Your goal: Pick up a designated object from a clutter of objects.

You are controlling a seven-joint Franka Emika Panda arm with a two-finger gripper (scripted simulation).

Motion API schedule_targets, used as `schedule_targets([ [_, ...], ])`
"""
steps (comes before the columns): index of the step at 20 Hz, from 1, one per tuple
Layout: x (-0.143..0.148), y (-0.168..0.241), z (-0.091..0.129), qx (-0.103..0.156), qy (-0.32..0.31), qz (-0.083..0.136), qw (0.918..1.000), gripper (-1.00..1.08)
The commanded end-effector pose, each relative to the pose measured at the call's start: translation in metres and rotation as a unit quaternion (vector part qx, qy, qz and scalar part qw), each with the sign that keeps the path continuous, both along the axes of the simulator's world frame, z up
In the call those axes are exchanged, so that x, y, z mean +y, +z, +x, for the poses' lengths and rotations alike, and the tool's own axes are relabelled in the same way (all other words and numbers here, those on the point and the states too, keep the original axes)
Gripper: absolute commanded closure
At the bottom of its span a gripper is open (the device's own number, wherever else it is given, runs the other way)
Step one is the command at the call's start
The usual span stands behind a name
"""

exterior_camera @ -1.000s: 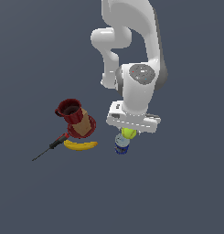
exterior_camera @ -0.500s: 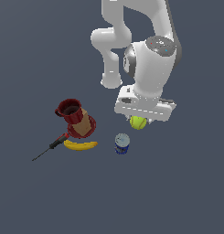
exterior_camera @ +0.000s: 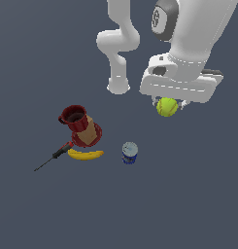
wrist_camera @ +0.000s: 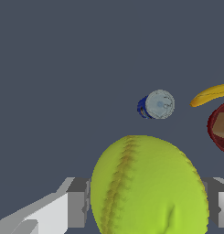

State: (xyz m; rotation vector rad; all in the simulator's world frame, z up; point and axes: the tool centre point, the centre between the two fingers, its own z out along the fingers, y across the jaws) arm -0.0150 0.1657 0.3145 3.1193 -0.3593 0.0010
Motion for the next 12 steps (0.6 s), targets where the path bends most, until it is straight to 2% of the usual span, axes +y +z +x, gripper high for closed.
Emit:
schedule_targets([
  [1,0.013,0.026,-0.005,0.0,0.0,0.0,1.0,1.08],
  [6,0.033,0.064,-0.011,0.0,0.0,0.0,1.0,1.08],
  [12,0.048,0.091,-0.014,0.0,0.0,0.0,1.0,1.08],
])
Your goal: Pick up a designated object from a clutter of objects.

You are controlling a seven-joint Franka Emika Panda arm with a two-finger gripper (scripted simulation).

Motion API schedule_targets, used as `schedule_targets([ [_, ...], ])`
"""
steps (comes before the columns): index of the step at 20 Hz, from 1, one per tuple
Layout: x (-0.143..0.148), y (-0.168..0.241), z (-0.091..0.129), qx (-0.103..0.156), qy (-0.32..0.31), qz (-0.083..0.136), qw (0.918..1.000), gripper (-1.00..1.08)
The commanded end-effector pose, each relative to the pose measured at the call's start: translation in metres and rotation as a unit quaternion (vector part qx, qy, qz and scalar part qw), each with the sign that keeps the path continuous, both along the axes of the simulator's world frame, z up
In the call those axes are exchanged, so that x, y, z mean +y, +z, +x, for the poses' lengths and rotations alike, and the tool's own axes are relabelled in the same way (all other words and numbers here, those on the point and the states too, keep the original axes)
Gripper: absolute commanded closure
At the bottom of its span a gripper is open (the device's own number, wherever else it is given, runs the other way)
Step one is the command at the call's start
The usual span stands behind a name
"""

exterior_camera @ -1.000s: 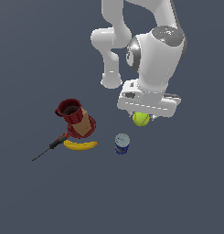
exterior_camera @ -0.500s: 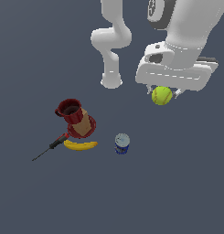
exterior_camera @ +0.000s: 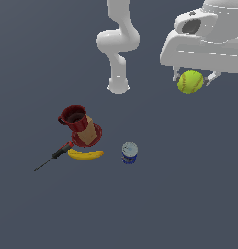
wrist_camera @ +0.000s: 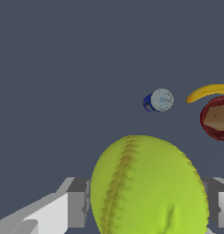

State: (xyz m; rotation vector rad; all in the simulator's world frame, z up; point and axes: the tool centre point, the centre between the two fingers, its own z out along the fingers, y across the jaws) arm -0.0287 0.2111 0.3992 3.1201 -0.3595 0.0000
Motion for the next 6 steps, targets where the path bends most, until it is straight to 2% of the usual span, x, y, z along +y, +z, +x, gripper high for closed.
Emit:
schedule_targets([
  [1,0.0043,0.0093,-0.0008,0.0,-0.001,0.0,1.0,1.08],
  [6,0.0077,0.0153,-0.0013,0.0,-0.001,0.0,1.0,1.08],
])
